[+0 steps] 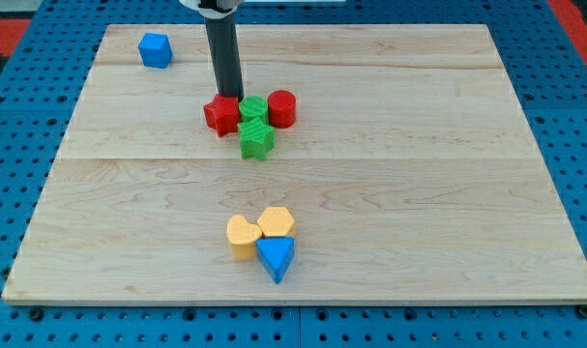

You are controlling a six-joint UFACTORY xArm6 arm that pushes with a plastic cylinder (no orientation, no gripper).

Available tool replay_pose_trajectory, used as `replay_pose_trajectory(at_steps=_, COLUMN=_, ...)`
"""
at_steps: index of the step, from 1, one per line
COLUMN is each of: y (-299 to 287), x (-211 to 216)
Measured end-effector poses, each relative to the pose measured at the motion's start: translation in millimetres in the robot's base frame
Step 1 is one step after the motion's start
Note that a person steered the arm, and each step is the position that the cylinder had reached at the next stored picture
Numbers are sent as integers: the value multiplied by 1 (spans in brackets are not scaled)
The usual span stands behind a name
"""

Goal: Move the blue cube into the group of yellow blocks and blue triangle

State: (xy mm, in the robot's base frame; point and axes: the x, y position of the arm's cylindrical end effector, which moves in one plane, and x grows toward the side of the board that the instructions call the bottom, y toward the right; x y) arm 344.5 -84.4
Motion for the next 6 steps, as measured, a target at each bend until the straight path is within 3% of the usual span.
replay_pose_trajectory(at_steps=1, y=-32, x=-30)
replay_pose_trajectory(at_steps=2, y=-60, x=-92)
replay_pose_trajectory(at_steps=3, y=-81, x=-114)
replay_pose_trajectory(at_steps=6, y=-169, x=-92)
